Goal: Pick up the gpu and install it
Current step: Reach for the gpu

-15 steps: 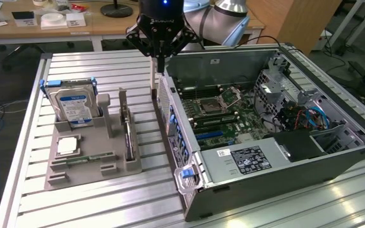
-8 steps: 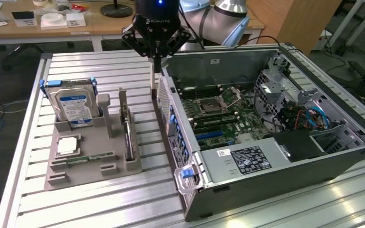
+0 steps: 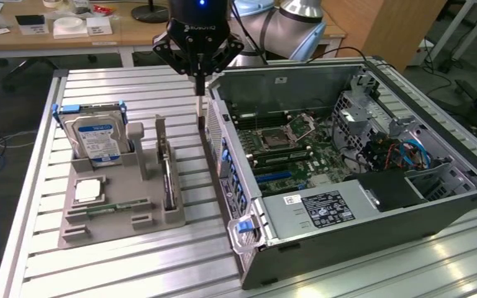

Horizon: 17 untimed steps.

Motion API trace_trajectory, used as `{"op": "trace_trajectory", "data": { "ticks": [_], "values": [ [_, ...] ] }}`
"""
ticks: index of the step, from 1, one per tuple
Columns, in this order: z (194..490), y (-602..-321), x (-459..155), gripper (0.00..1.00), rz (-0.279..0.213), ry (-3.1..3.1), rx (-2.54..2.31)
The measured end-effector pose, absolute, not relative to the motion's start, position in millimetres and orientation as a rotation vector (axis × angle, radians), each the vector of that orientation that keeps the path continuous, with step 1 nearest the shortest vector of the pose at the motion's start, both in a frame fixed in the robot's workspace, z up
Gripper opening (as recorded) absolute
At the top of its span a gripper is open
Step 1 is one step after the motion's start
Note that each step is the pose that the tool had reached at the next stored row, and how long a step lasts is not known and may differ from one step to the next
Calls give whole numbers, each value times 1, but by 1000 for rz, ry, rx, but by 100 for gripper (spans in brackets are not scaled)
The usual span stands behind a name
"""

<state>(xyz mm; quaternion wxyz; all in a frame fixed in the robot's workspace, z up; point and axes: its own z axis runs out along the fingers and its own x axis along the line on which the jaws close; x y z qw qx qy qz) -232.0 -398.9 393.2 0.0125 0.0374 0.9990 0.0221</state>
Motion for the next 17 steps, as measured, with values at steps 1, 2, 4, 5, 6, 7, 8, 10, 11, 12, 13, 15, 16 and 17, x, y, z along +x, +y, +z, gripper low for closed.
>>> {"op": "trace_trajectory", "data": {
  "ticks": [1, 2, 4, 5, 6, 7, 8, 10, 11, 12, 13, 15, 16, 17],
  "values": [
    [393, -399, -233, 11, 69, 3114, 117],
    [393, -399, -234, 11, 69, 3114, 117],
    [393, -399, -236, 11, 69, 3114, 117],
    [393, -399, -237, 11, 69, 3114, 117],
    [393, -399, -238, 11, 69, 3114, 117],
    [393, -399, -240, 11, 69, 3114, 117],
    [393, -399, -241, 11, 69, 3114, 117],
    [393, -399, -243, 11, 69, 3114, 117],
    [393, -399, -244, 11, 69, 3114, 117],
    [393, -399, -245, 11, 69, 3114, 117],
    [393, -399, -246, 11, 69, 3114, 117],
    [393, -399, -248, 11, 69, 3114, 117],
    [393, -399, -249, 11, 69, 3114, 117],
    [393, -399, -251, 11, 69, 3114, 117]
  ]
}}
